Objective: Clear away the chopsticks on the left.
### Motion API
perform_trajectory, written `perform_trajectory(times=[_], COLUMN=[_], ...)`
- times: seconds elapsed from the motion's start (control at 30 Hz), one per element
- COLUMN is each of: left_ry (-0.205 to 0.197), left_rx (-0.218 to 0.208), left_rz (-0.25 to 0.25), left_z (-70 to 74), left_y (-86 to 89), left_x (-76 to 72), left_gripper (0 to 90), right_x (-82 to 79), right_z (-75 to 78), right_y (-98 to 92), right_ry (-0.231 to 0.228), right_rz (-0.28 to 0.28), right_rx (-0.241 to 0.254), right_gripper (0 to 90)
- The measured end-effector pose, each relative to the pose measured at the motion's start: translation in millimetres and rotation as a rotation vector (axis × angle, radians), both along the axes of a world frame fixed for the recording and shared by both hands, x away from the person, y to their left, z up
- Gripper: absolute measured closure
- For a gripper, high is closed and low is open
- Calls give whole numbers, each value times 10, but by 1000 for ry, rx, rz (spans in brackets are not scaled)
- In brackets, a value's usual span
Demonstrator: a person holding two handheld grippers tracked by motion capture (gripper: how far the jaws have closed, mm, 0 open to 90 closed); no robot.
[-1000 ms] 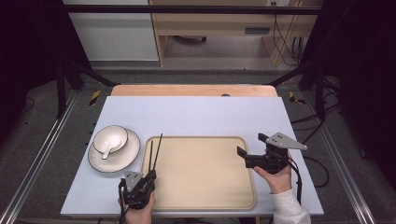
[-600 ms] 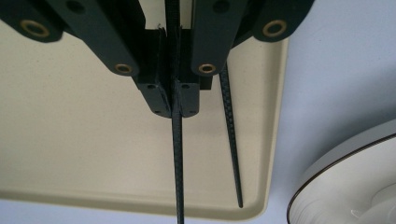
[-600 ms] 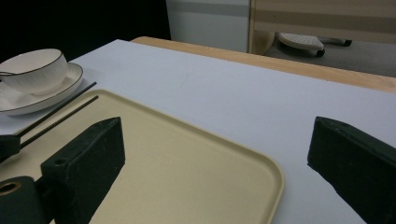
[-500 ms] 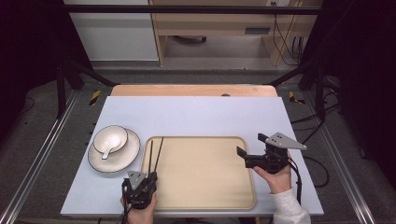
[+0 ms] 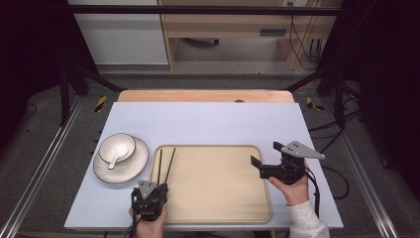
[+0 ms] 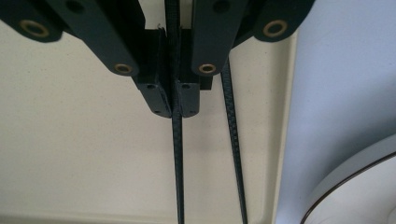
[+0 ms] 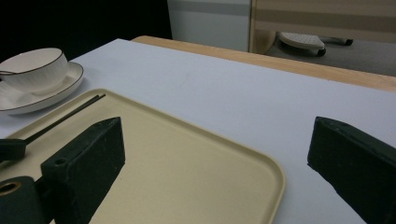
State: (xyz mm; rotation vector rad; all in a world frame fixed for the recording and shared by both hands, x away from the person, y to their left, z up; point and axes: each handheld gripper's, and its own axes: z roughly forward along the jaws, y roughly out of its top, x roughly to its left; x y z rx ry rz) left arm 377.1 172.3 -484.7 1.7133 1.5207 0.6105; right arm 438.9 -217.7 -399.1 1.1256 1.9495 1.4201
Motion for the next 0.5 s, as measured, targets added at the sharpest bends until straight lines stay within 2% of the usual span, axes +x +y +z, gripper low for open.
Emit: perform_trajectory(times=[0.5], left_ry=[10], left_rx=[-4], left_rz=[-19], left_z=[19], left_y=[-20], left_x=[34], left_gripper=[820], right_x=[-2], right_z=[5], right_y=[-3], right_ry=[1], right_rz=[-3], right_rx=[6], right_gripper=[42])
